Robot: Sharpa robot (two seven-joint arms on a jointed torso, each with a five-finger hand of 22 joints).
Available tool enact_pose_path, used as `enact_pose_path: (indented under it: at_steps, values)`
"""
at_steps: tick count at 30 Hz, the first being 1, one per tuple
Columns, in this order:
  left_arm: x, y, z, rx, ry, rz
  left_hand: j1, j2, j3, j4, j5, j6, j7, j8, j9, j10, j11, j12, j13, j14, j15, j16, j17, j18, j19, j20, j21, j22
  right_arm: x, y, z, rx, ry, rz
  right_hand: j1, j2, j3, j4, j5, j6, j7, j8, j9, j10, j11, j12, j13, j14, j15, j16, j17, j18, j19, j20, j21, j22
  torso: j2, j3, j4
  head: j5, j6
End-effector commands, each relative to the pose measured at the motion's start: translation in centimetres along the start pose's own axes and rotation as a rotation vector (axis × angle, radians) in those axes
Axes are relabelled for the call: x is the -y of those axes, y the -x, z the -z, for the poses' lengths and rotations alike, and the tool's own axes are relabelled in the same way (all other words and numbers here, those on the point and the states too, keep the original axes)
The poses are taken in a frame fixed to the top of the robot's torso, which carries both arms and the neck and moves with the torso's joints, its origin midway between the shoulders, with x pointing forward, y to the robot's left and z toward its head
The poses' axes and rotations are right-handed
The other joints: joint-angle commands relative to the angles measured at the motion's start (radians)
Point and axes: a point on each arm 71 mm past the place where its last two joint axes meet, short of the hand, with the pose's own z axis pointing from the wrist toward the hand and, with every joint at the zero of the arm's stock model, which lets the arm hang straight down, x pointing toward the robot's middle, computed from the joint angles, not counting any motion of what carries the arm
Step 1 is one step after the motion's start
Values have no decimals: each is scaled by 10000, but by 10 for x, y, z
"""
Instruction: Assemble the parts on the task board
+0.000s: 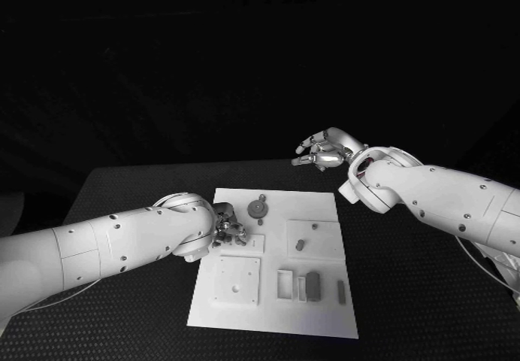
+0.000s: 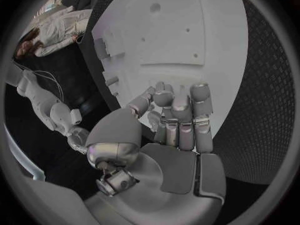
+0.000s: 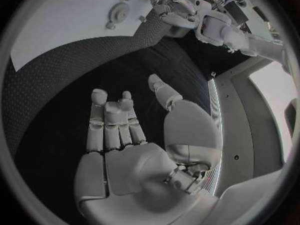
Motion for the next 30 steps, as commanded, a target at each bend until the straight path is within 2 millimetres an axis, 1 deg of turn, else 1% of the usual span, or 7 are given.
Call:
enact_pose_path:
  at_steps: [1,11,23,24,25,27,30]
  values:
    - [1,-1,0,-17,-1,-139,-14,-128,-7,61,29,844,-536,-43,836,-163,-267,-17,5,-207,-324,75,-44,400,199,-308,42,200,-2,-1,0,-129,125,-22,26,94,-59,-23,30,-74,133,-6,5,-62,24,39,-10,-84,10,43,-10,126,-1,77,-61,88,-4,2,5,-12,-22]
    - [0,-1,0,28,14,-116,-70,-313,-23,173,28,878,-544,-95,880,-143,-275,-35,-3,-255,-334,198,-213,402,202,-317,52,192,-2,-1,0,-134,127,-49,10,100,-69,-20,30,-77,135,-7,4,-66,25,40,-14,-89,12,44,-13,126,-3,80,-64,87,-4,-1,17,-9,-19]
    - [2,-3,-1,167,-88,-251,-135,-755,-51,371,30,927,-560,-175,950,-115,-291,-65,-27,-320,-352,378,-483,412,212,-329,53,180,-1,-1,0,-164,110,-54,-22,109,-84,-9,30,-83,137,-9,3,-76,28,39,-22,-98,15,43,-17,126,-7,84,-71,86,-5,-12,20,-20,-21]
    - [2,-3,-1,196,-98,-251,-105,-745,-32,367,31,929,-562,-179,954,-113,-294,-66,-28,-323,-354,389,-498,416,214,-333,52,179,-1,-1,0,-164,112,-55,-23,110,-84,-9,30,-83,137,-9,3,-76,28,39,-22,-99,15,43,-17,126,-7,84,-71,86,-5,-11,19,-20,-19]
    - [2,-3,-1,227,-104,-233,-15,-676,22,339,35,934,-565,-187,962,-109,-299,-67,-30,-328,-360,409,-527,425,217,-340,53,179,-1,-1,0,-165,115,-56,-24,110,-84,-9,30,-84,138,-9,3,-76,29,40,-22,-99,15,43,-18,126,-7,84,-71,86,-4,-10,20,-20,-19]
    - [2,-3,-1,243,-125,-236,196,-474,132,228,44,952,-570,-204,981,-98,-305,-69,-36,-342,-368,459,-595,430,218,-340,58,184,-1,-1,0,-170,121,-58,-28,111,-86,-8,30,-84,138,-9,3,-77,29,40,-23,-100,15,43,-18,126,-7,85,-72,86,-5,-8,19,-21,-15]
    - [3,-4,-1,258,-147,-221,332,-368,185,125,50,968,-568,-224,998,-93,-304,-77,-47,-360,-366,506,-667,423,218,-331,66,189,-2,-1,0,-172,125,-61,-30,111,-87,-7,30,-85,138,-9,2,-78,29,40,-24,-101,15,44,-18,126,-7,85,-72,86,-6,-8,18,-23,-15]
